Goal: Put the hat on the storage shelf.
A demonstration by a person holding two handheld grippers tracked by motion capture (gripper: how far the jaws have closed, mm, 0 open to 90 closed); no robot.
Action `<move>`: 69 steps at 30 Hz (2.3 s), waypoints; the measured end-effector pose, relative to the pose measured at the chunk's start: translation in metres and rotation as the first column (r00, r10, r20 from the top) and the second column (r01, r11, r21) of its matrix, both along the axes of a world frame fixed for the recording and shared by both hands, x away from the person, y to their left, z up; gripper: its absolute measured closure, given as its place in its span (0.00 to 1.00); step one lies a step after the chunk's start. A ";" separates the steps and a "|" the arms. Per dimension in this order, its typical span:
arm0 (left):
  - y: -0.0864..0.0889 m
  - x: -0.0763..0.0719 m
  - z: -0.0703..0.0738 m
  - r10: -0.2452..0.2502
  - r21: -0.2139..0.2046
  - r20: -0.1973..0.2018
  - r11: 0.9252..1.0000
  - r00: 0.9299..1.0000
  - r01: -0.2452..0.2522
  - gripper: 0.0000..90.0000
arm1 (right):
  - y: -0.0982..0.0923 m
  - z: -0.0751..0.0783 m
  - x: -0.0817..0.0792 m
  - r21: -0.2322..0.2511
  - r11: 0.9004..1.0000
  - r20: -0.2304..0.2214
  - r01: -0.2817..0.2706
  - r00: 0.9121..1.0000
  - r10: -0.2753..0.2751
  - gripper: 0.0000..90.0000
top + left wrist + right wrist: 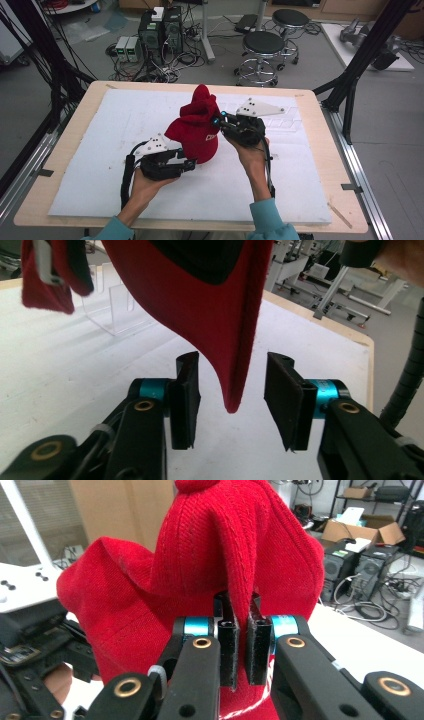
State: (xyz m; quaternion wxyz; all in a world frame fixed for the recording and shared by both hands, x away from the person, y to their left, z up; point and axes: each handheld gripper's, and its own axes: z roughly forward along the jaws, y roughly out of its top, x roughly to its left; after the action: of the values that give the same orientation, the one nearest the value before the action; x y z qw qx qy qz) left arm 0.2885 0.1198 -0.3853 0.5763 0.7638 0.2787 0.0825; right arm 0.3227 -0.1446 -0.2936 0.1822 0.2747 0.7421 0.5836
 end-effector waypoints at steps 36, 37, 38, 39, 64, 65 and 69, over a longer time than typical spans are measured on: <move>-0.001 0.004 0.015 0.024 0.055 0.068 0.998 0.997 -0.028 0.95 | -0.004 0.001 -0.005 -0.051 0.990 0.070 0.129 0.990 -0.125 0.00; -0.001 0.005 0.018 0.029 0.052 0.073 0.998 0.997 -0.033 0.95 | -0.007 0.001 -0.006 -0.051 0.990 0.077 0.130 0.989 -0.126 0.00; -0.001 0.006 0.020 0.033 0.052 0.077 0.998 0.996 -0.037 0.95 | -0.009 0.001 -0.008 -0.051 0.990 0.085 0.132 0.988 -0.127 0.00; -0.002 0.008 0.023 0.036 0.055 0.079 0.998 0.996 -0.041 0.95 | -0.012 0.001 -0.010 -0.056 0.989 0.085 0.138 0.987 -0.133 0.00; -0.050 0.056 0.062 0.100 0.133 0.144 0.984 0.985 -0.120 0.95 | -0.097 -0.049 -0.055 -0.051 0.945 0.065 0.323 0.945 -0.320 0.00; -0.052 0.059 0.061 0.103 0.135 0.143 0.983 0.984 -0.122 0.95 | -0.099 -0.052 -0.057 -0.045 0.943 0.063 0.329 0.943 -0.326 0.00; -0.061 0.069 0.060 0.108 0.143 0.143 0.981 0.984 -0.129 0.95 | -0.110 -0.063 -0.062 -0.031 0.934 0.054 0.355 0.934 -0.353 0.00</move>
State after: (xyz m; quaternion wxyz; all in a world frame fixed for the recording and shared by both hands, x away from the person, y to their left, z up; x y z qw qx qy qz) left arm 0.3572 0.0587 -0.3256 0.5279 0.7802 0.2773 0.1890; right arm 0.2608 -0.2549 -0.3565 0.3076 0.3860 0.6876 0.5326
